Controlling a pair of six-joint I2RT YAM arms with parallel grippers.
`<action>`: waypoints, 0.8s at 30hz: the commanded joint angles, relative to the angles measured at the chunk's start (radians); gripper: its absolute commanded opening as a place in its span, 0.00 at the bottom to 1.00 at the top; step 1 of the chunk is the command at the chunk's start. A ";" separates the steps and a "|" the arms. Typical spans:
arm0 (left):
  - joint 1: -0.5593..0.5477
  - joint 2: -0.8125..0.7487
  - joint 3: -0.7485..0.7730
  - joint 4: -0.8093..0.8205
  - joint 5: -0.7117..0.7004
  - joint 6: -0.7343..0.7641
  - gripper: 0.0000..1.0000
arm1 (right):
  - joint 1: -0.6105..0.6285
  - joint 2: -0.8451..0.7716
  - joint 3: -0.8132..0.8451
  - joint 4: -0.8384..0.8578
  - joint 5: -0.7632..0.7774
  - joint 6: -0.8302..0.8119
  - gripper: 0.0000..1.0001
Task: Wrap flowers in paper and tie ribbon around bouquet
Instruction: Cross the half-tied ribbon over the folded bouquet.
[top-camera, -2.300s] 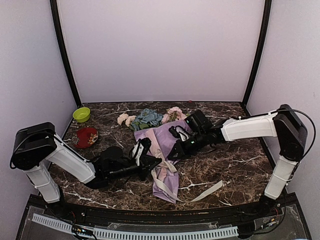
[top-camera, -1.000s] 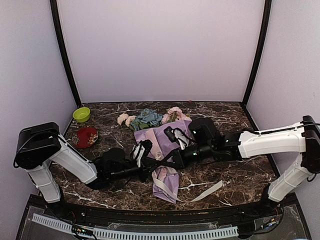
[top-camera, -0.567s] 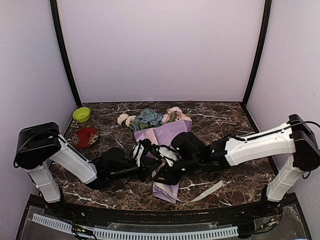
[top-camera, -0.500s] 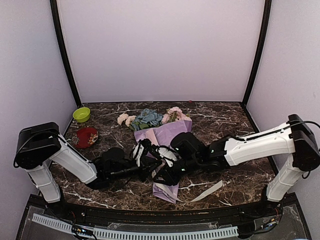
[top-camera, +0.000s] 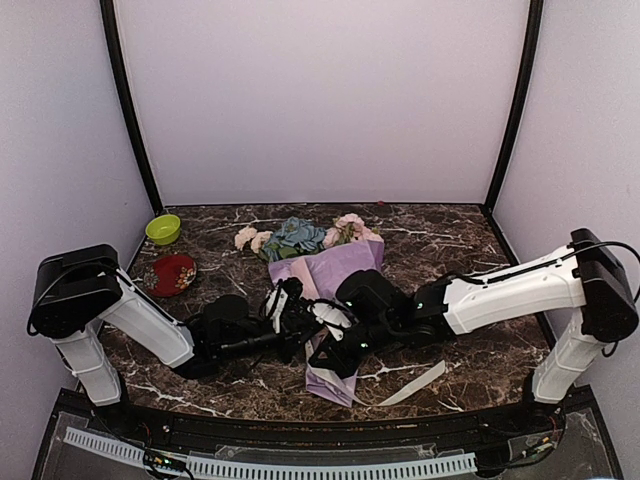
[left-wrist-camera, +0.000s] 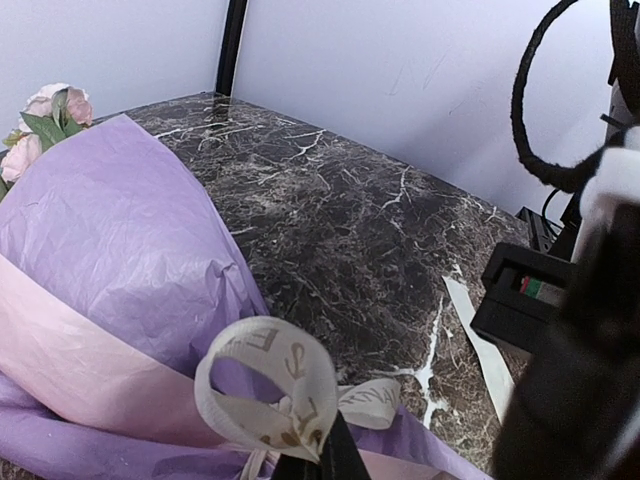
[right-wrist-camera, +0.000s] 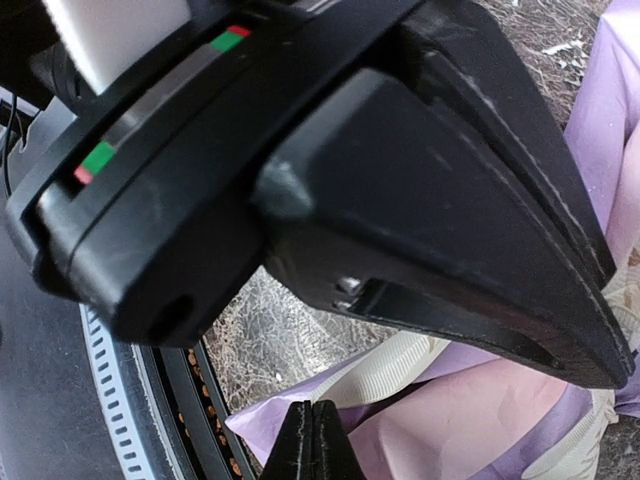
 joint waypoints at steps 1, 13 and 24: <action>0.002 -0.004 -0.015 0.004 0.007 -0.003 0.00 | 0.007 -0.031 0.027 0.017 0.034 0.000 0.00; 0.002 -0.003 -0.016 0.007 0.015 -0.010 0.00 | -0.068 -0.122 -0.022 0.046 0.136 0.119 0.00; 0.003 -0.003 -0.008 -0.010 0.010 -0.016 0.00 | -0.078 -0.073 -0.046 -0.043 0.293 0.190 0.00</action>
